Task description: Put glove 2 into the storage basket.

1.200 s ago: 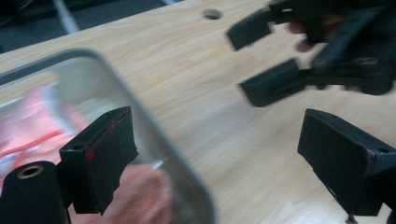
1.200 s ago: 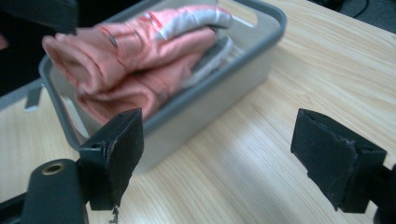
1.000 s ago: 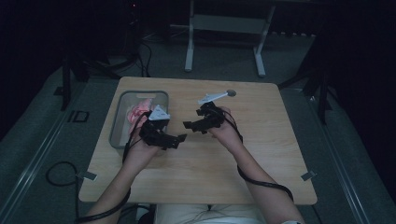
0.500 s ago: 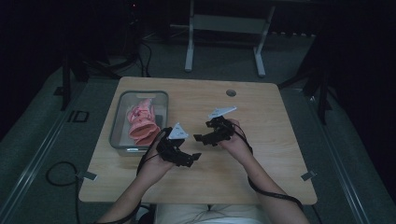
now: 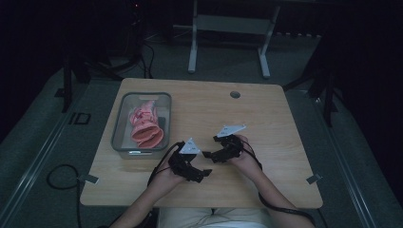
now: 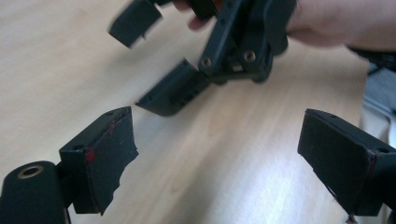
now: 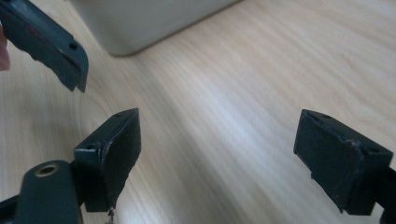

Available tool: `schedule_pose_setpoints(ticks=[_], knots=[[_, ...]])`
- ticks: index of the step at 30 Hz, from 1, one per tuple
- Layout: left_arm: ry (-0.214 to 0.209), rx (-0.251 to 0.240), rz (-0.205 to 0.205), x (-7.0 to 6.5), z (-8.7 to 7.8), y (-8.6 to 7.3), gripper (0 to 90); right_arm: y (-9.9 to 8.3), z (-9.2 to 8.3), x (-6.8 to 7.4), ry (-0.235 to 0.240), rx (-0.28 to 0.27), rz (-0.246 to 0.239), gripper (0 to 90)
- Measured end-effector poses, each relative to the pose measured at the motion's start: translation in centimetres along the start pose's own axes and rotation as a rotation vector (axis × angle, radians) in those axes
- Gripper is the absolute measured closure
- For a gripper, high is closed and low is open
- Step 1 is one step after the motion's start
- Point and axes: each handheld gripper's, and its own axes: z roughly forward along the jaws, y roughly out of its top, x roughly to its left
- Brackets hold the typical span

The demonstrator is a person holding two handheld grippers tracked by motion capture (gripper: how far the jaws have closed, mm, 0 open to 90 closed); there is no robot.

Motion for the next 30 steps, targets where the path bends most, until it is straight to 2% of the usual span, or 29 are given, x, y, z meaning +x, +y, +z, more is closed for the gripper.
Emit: schedule_pose_setpoints(ticks=[4, 7, 12, 17, 24, 30], knots=[[-0.022, 0.025, 0.023, -0.4, 1.0, -0.6, 10.7, -0.9, 0.0, 0.0, -0.002, 0.021, -0.007, 14.5], [-0.023, 0.038, 0.029, -0.5, 1.7, -1.0, 10.7, -1.6, -0.1, 0.1, -0.005, 0.031, -0.006, 14.5], [-0.001, 0.057, 0.044, -0.7, 2.4, -1.6, 10.7, -2.7, -0.5, 0.0, -0.014, 0.036, -0.003, 14.6], [0.003, 0.077, 0.055, -0.9, 3.0, -2.2, 10.7, -3.7, -0.7, 0.0, -0.014, 0.051, 0.004, 14.6], [0.000, 0.091, 0.062, -1.1, 3.6, -2.6, 10.7, -4.6, -1.1, 0.3, -0.032, 0.043, -0.001, 14.7], [-0.001, 0.071, 0.065, -1.2, 3.4, -2.8, 10.8, -5.0, -1.3, 0.0, -0.041, 0.032, 0.009, 14.7]])
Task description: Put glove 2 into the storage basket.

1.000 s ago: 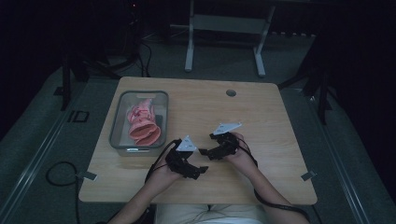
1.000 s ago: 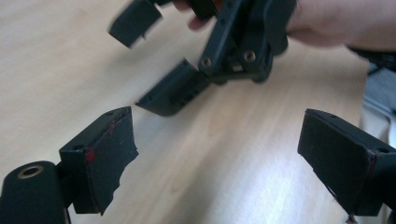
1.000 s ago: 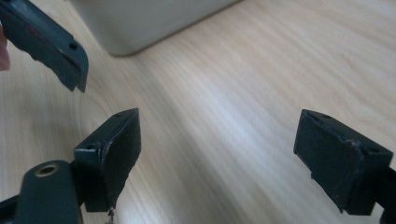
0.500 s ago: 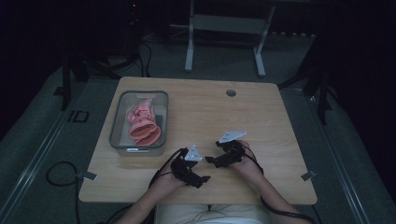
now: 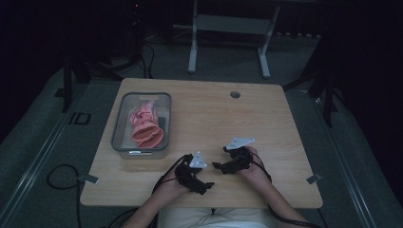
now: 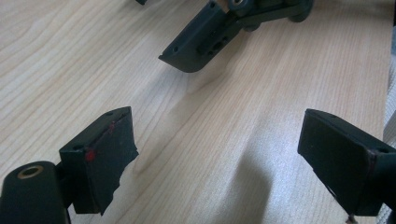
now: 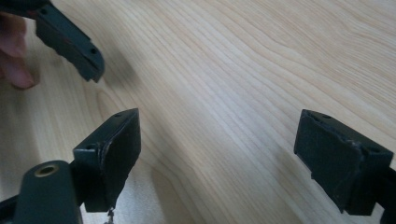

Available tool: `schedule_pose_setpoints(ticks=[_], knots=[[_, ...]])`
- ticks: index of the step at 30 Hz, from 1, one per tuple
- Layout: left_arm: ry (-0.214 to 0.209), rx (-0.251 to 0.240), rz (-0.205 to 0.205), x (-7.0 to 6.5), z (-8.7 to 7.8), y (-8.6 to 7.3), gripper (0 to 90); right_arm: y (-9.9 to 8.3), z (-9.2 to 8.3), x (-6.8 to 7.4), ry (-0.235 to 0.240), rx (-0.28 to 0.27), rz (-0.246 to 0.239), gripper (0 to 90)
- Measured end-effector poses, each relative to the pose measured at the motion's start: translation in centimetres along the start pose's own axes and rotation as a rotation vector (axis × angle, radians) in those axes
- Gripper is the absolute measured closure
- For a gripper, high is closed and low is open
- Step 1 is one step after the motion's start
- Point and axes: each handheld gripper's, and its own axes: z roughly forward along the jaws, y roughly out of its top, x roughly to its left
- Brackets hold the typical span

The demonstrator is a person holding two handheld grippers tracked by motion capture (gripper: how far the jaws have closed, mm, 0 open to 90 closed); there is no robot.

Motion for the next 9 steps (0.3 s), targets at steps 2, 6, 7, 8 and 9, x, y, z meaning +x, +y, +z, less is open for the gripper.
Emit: schedule_pose_setpoints(ticks=[2, 6, 7, 8, 9], knots=[[-0.003, -0.004, -0.007, 0.07, -0.08, -0.05, 10.7, -0.14, 0.00, -0.10, -0.007, -0.005, 0.008, 14.7], [0.002, -0.014, -0.013, 0.16, -0.14, -0.14, 10.8, -0.18, 0.09, -0.04, -0.009, -0.002, -0.001, 14.7], [0.002, -0.014, -0.013, 0.16, -0.14, -0.14, 10.8, -0.18, 0.09, -0.04, -0.009, -0.002, -0.001, 14.7], [0.004, -0.010, -0.008, 0.18, -0.16, -0.15, 10.8, -0.18, 0.10, -0.02, -0.009, -0.002, -0.003, 14.7], [0.004, -0.012, -0.010, 0.16, -0.15, -0.15, 10.8, -0.21, 0.12, -0.03, -0.010, 0.000, -0.003, 14.7]])
